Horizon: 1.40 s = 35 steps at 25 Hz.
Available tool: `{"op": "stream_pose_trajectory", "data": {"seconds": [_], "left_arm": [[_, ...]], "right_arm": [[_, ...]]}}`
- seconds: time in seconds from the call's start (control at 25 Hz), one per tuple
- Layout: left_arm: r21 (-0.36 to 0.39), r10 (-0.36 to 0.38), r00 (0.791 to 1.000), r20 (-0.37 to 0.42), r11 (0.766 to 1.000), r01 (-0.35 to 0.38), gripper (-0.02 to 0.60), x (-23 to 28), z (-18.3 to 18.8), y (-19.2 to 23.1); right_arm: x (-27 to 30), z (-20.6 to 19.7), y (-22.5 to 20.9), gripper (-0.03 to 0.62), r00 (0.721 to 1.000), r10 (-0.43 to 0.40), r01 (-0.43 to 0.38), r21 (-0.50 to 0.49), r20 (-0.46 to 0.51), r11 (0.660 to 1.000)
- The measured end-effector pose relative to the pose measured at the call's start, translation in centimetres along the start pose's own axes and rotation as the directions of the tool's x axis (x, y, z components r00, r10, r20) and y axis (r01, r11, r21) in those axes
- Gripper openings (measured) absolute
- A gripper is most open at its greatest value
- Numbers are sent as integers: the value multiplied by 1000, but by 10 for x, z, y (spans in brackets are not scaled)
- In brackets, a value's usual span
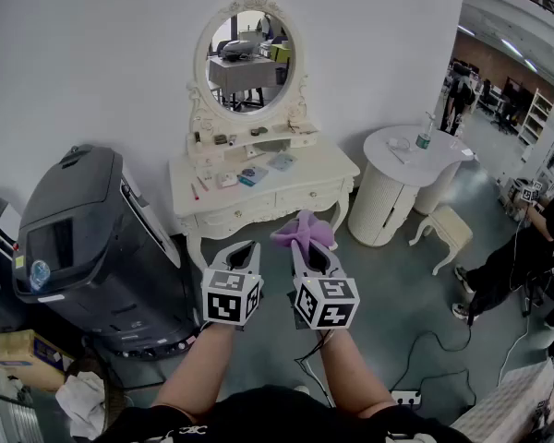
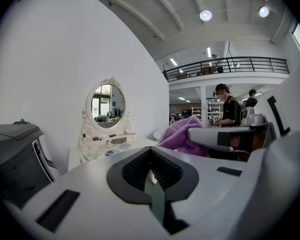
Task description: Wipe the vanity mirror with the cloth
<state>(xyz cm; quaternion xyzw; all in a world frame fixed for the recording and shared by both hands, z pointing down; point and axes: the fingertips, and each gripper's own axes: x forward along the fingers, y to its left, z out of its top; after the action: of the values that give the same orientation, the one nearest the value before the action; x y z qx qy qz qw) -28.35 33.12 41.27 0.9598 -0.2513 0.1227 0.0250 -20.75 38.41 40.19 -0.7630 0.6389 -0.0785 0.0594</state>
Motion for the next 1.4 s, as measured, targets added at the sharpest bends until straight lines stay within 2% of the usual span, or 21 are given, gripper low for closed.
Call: {"op": "stream_pose_trajectory", "data": {"seconds": [0.52,0.96,1.16,1.4], "left_arm": [[13,-5,1000,3,1000,5,6,54,13,-54],[8,12,999,-34,1000,-12,6,92,-2,-110],[6,21,999,-49,1000,-21,6,101,-7,-116],[6,23,998,-55,1000,-23,6,117,-5,-110]], "right_arm": [[-11,13,-69,72,999,-18,19,-20,26,1000],[-31,14,-134,73,1000,-4,5,-35,23,999],[-32,12,-152,74,1000,-11,12,-19,17,1000],[-14,7,-152,74,1000,13,-13,-17,4,1000]]}}
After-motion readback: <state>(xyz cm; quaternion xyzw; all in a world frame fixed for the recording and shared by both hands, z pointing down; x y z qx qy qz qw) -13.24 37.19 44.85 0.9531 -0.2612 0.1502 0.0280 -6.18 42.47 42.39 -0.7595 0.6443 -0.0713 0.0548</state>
